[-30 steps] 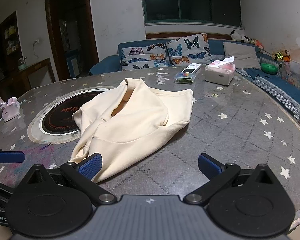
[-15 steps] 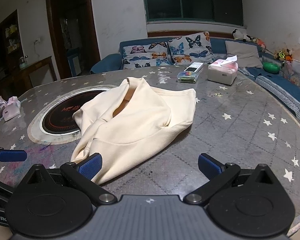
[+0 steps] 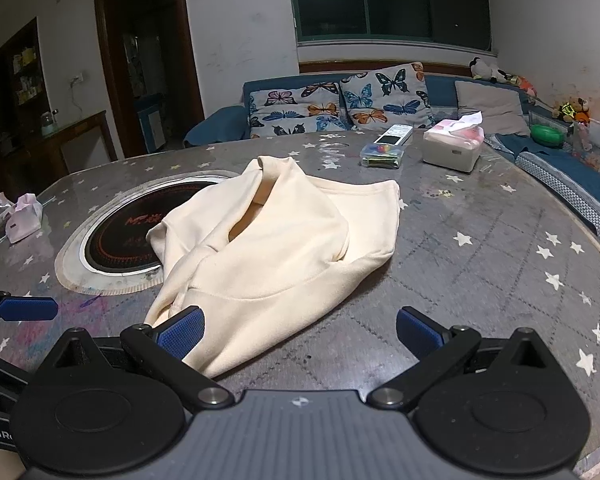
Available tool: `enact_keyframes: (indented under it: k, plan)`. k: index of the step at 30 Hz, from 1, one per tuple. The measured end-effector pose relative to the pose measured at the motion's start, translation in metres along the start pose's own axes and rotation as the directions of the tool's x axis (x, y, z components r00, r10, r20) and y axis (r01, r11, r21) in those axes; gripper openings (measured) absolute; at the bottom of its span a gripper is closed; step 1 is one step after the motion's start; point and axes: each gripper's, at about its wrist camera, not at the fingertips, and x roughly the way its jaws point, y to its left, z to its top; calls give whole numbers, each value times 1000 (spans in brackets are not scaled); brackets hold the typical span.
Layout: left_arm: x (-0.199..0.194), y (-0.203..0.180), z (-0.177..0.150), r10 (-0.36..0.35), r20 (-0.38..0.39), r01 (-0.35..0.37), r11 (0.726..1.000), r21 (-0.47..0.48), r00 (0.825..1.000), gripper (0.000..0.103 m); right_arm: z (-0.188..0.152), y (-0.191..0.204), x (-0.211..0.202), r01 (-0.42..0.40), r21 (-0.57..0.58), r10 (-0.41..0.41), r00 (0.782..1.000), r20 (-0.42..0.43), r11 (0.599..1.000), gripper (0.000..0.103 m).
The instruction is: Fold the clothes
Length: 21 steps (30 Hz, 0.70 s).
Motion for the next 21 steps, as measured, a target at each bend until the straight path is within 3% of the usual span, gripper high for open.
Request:
enact_keyframes:
  k: [21]
  plan:
    - [20,31,44,14,54,-11,998,-59,998,102,29,-4,30,-7,-26,6,1000,-9,1000,102]
